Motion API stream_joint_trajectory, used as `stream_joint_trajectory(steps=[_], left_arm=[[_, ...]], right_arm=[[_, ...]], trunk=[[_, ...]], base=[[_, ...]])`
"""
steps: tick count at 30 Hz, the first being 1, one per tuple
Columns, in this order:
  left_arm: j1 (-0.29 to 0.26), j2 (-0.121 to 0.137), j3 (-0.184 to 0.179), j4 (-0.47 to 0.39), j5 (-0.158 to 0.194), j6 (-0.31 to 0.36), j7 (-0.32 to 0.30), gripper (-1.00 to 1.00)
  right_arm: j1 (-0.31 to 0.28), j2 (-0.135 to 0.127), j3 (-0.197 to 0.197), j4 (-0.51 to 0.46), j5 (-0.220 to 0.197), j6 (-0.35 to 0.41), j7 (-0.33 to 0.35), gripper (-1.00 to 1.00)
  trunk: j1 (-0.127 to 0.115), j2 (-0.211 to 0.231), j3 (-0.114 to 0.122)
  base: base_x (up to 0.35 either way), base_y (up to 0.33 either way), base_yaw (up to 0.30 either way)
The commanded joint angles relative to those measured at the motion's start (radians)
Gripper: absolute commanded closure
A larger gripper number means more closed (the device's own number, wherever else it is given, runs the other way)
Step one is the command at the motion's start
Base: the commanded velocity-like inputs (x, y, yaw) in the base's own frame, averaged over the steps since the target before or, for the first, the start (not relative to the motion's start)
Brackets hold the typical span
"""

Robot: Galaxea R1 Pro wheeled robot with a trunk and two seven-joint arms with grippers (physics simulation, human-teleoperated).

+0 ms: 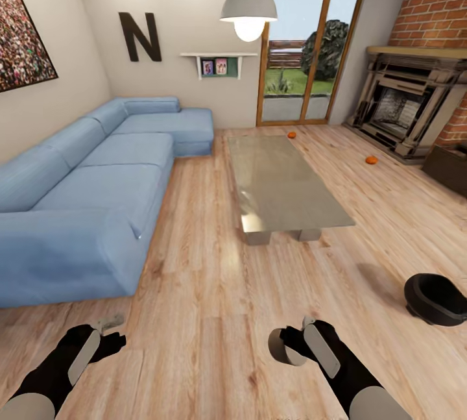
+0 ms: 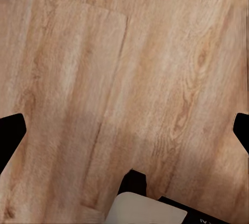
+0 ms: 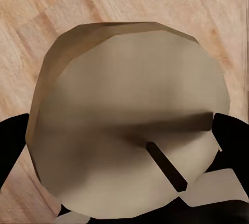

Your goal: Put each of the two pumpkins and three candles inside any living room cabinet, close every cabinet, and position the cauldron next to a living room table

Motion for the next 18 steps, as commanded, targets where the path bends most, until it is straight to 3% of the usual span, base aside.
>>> stream_joint_trajectory(steps=[1, 18], left_arm=[[0.0, 0.0, 0.0, 0.0, 0.0, 0.0, 0.0, -1.0], [0.0, 0.0, 0.0, 0.0, 0.0, -0.002, 0.0, -1.0]], right_arm=[[0.0, 0.0, 0.0, 0.0, -0.001, -0.001, 0.001, 1.0], [0.0, -0.003, 0.0, 0.0, -0.029, -0.002, 0.001, 1.0]], trunk=[[0.0, 0.0, 0.001], [0.0, 0.0, 0.009]], base=[[0.0, 0.0, -0.28], [0.0, 0.0, -0.28]])
